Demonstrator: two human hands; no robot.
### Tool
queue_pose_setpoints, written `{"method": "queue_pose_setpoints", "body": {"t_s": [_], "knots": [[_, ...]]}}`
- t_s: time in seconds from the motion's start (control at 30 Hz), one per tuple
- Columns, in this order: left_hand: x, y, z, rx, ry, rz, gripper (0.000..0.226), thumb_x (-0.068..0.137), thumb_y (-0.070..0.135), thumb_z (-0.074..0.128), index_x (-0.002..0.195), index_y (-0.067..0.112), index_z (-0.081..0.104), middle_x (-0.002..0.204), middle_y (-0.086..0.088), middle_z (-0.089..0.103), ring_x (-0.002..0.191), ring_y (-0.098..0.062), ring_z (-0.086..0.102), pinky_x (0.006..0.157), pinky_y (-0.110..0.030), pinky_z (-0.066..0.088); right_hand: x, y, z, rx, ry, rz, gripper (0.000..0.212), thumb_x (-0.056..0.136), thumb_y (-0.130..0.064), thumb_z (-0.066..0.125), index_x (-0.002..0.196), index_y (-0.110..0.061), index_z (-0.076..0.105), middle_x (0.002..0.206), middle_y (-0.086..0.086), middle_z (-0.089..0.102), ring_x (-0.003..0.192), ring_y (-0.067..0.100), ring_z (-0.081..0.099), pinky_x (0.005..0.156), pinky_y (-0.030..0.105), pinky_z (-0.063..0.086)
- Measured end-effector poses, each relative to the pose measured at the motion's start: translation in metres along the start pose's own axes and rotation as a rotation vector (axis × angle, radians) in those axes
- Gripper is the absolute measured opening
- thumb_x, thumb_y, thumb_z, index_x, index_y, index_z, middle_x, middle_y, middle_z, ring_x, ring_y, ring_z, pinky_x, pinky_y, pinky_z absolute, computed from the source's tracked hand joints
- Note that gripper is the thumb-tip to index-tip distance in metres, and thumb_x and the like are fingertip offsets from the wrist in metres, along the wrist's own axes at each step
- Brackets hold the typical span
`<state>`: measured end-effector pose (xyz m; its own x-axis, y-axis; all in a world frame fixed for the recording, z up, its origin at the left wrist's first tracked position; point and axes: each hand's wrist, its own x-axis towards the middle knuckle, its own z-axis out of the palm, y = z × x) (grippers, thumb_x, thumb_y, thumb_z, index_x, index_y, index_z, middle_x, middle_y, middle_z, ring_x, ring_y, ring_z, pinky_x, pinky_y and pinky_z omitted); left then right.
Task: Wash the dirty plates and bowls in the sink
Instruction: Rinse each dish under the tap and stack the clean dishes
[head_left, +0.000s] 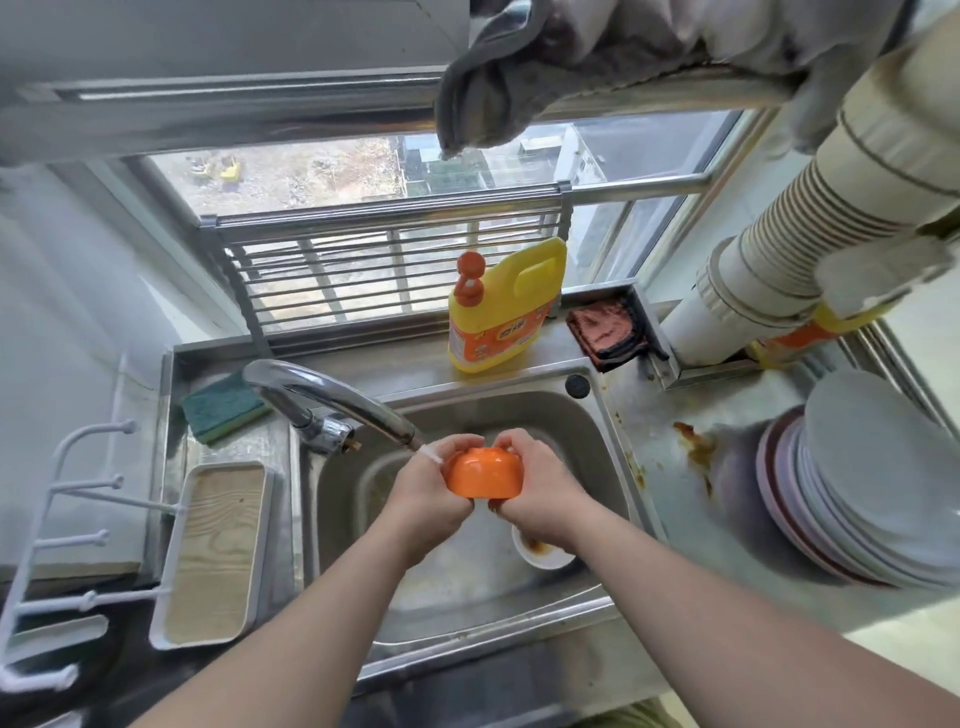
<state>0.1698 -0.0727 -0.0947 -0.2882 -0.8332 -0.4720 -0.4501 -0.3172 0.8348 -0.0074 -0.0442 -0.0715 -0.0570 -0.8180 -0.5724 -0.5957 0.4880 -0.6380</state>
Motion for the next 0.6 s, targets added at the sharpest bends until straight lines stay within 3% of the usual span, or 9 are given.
{"method": "queue_pose_setpoints", "body": {"t_s": [0.23, 0.37, 0.5, 0.6], "knots": [[-0.003, -0.011, 0.002, 0.021, 0.001, 0.03, 0.088, 0.067, 0.008, 0.077, 0.132, 0.062, 0.048, 0.128, 0.008, 0.061, 0.112, -0.017, 0.065, 0.09, -0.041, 0.061, -0.011, -0.003, 0.005, -0.314, 0.13, -0.166, 0.069, 0.086, -0.019, 0.074, 0.133, -0.048, 0.033, 0.142, -0.01, 0.028, 0.098, 0.029, 0.058, 0.081, 0.044, 0.055], [-0.015, -0.025, -0.011, 0.017, 0.064, 0.017, 0.099, 0.069, 0.005, 0.079, 0.147, 0.053, 0.041, 0.134, 0.015, 0.054, 0.118, -0.01, 0.06, 0.094, -0.032, 0.058, -0.009, -0.018, 0.022, -0.403, 0.079, -0.268, 0.073, 0.085, -0.019, 0.073, 0.137, -0.048, 0.031, 0.147, -0.007, 0.021, 0.096, 0.035, 0.061, 0.079, 0.043, 0.054], [-0.029, -0.046, -0.029, 0.131, 0.157, 0.024, 0.103, 0.063, 0.007, 0.082, 0.151, 0.042, 0.042, 0.14, 0.007, 0.049, 0.125, -0.012, 0.053, 0.105, -0.031, 0.046, -0.009, -0.026, 0.039, -0.443, 0.001, -0.406, 0.073, 0.083, -0.016, 0.071, 0.14, -0.044, 0.036, 0.153, -0.006, 0.018, 0.096, 0.036, 0.061, 0.075, 0.036, 0.046], [-0.037, -0.058, -0.034, 0.195, 0.19, 0.053, 0.104, 0.059, 0.008, 0.08, 0.145, 0.05, 0.041, 0.136, 0.006, 0.049, 0.125, -0.014, 0.052, 0.102, -0.028, 0.047, -0.011, -0.024, 0.047, -0.455, -0.019, -0.491, 0.073, 0.081, -0.01, 0.071, 0.135, -0.044, 0.036, 0.155, -0.004, 0.016, 0.102, 0.039, 0.062, 0.081, 0.042, 0.054]]}}
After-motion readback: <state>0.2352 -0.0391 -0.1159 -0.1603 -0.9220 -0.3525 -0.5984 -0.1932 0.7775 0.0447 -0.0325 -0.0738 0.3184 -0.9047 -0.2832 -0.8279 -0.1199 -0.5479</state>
